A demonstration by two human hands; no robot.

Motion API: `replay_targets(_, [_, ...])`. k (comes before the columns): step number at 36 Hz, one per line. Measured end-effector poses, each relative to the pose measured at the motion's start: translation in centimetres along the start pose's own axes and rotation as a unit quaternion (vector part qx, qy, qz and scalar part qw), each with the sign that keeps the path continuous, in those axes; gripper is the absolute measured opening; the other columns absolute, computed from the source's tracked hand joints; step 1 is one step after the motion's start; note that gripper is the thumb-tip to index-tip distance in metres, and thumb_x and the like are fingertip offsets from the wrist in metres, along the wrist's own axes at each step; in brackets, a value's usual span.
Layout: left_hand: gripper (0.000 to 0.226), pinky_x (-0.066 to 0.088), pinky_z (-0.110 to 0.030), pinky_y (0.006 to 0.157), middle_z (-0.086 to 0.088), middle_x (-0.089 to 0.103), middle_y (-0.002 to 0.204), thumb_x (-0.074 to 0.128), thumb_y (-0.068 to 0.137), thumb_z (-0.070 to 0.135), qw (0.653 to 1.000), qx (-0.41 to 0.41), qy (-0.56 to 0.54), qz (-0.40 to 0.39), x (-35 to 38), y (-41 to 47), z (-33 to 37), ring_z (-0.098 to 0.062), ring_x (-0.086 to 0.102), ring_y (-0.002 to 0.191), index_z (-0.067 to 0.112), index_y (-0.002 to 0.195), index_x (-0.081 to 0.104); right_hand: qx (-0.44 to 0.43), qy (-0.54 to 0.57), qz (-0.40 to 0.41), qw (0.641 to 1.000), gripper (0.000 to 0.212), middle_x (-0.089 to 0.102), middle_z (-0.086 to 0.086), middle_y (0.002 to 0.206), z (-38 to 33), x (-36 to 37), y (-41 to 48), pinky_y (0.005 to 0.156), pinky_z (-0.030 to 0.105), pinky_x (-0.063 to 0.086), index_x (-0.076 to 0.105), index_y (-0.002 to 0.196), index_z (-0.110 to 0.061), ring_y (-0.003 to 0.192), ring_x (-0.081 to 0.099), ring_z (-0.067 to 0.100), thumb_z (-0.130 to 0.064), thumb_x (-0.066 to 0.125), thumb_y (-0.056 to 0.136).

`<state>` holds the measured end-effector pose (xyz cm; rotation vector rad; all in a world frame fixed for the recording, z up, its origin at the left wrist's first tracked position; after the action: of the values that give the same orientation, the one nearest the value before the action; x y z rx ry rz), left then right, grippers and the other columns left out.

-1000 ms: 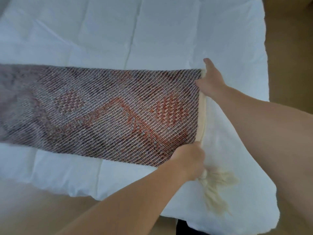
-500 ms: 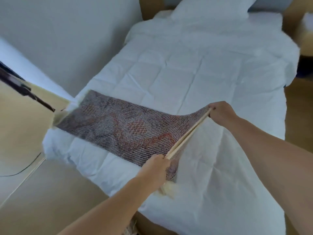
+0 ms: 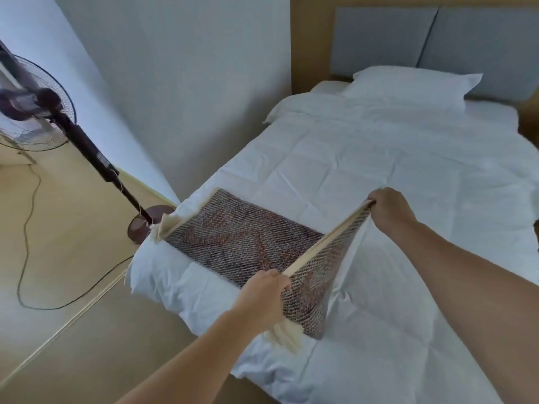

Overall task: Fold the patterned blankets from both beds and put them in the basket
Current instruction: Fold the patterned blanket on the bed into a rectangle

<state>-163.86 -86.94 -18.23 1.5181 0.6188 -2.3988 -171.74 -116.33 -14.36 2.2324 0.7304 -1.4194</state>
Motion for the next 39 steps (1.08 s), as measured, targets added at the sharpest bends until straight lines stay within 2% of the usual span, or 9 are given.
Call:
replay_targets(2, [0.042,0.040,-0.027,0.073,0.003,0.053,0.113,0.041,0.087,-0.001,1.000,-0.002,-0.016,-0.003,-1.2,0.1,-2.1,-0.017,0.052,0.090,0.022,0.118,0.057,0.001,-0.003,0.014,1.000,0.026,0.060,0.018,0.096,-1.9,0.3,0.6,0.074,0.032,0.042,0.070,0.086,-0.004,0.090,0.058,0.036,0.007,0.047,0.080])
replay_targets(7, [0.041,0.039,-0.029,0.065,0.004,0.051,0.114,0.041,0.088,0.000,0.999,0.014,-0.034,-0.015,-3.4,0.4,-6.2,-0.018,0.054,0.081,0.021,0.119,0.055,0.016,-0.013,0.040,0.999,0.030,0.058,0.021,0.106,-5.9,1.5,2.1,0.076,0.032,0.041,0.070,0.096,-0.004,0.096,0.058,0.038,0.007,0.045,0.084])
replay_targets(9, [0.043,0.038,-0.029,0.064,0.004,0.050,0.116,0.041,0.087,-0.001,0.999,0.022,-0.034,-0.023,-3.8,0.6,-7.7,-0.017,0.052,0.077,0.021,0.122,0.054,0.022,-0.009,0.046,0.999,0.031,0.058,0.020,0.104,-7.2,2.0,2.7,0.074,0.031,0.040,0.070,0.096,-0.005,0.091,0.057,0.036,0.007,0.044,0.084])
replay_targets(13, [0.045,0.046,-0.032,0.066,0.005,0.049,0.119,0.040,0.088,0.000,0.998,0.024,-0.042,-0.037,-4.4,1.1,-10.5,-0.016,0.053,0.076,0.022,0.126,0.052,0.030,-0.013,0.043,0.999,0.029,0.056,0.019,0.100,-9.4,2.9,3.6,0.070,0.030,0.038,0.069,0.091,-0.003,0.082,0.053,0.032,0.008,0.043,0.083])
replay_targets(20, [0.053,0.042,-0.027,0.070,0.003,0.047,0.128,0.041,0.089,-0.001,0.998,0.018,-0.033,-0.045,-5.8,3.0,-14.2,-0.013,0.051,0.082,0.021,0.136,0.045,0.019,-0.008,0.036,0.999,0.032,0.054,0.020,0.110,-12.6,5.1,6.3,0.079,0.034,0.041,0.066,0.106,-0.004,0.099,0.055,0.038,0.002,0.040,0.088])
replay_targets(24, [0.055,0.049,-0.036,0.081,0.001,0.046,0.130,0.041,0.088,-0.003,0.999,0.001,-0.024,-0.043,-7.2,4.0,-16.2,-0.020,0.057,0.096,0.021,0.138,0.042,0.002,0.001,0.023,1.000,0.032,0.052,0.021,0.113,-15.2,6.5,8.5,0.084,0.036,0.042,0.065,0.108,-0.004,0.102,0.054,0.039,0.001,0.040,0.089])
replay_targets(29, [0.063,0.047,-0.035,0.072,0.002,0.037,0.132,0.038,0.088,-0.005,0.999,-0.017,0.016,-0.042,-8.1,4.9,-18.9,-0.021,0.056,0.088,0.022,0.144,0.029,-0.018,0.011,0.002,1.000,0.030,0.050,0.019,0.117,-17.8,8.3,11.1,0.085,0.036,0.042,0.062,0.110,-0.004,0.103,0.054,0.036,-0.001,0.039,0.091])
replay_targets(32, [0.063,0.049,-0.040,0.074,0.004,0.032,0.136,0.037,0.090,-0.002,0.999,-0.027,0.026,-0.037,-8.4,5.3,-20.9,-0.023,0.056,0.086,0.021,0.147,0.024,-0.034,0.017,-0.015,0.999,0.029,0.048,0.017,0.119,-19.2,9.5,12.6,0.085,0.035,0.040,0.061,0.110,-0.005,0.103,0.053,0.034,-0.002,0.039,0.092])
replay_targets(39, [0.066,0.047,-0.037,0.071,0.006,0.028,0.139,0.039,0.089,-0.003,0.997,-0.056,0.022,-0.046,-8.9,6.4,-25.1,-0.021,0.056,0.084,0.022,0.149,0.021,-0.048,0.025,-0.041,0.998,0.032,0.047,0.016,0.120,-23.5,13.3,15.7,0.086,0.035,0.042,0.059,0.115,-0.005,0.101,0.053,0.033,-0.001,0.037,0.092])
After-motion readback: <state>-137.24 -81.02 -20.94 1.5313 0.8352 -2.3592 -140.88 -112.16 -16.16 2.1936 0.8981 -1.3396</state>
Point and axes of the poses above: each hand's wrist, its own y-axis towards the middle knuckle, its own x-axis out of the palm, z = x × y, the point moved 8 cm from there along y, towards the middle knuckle
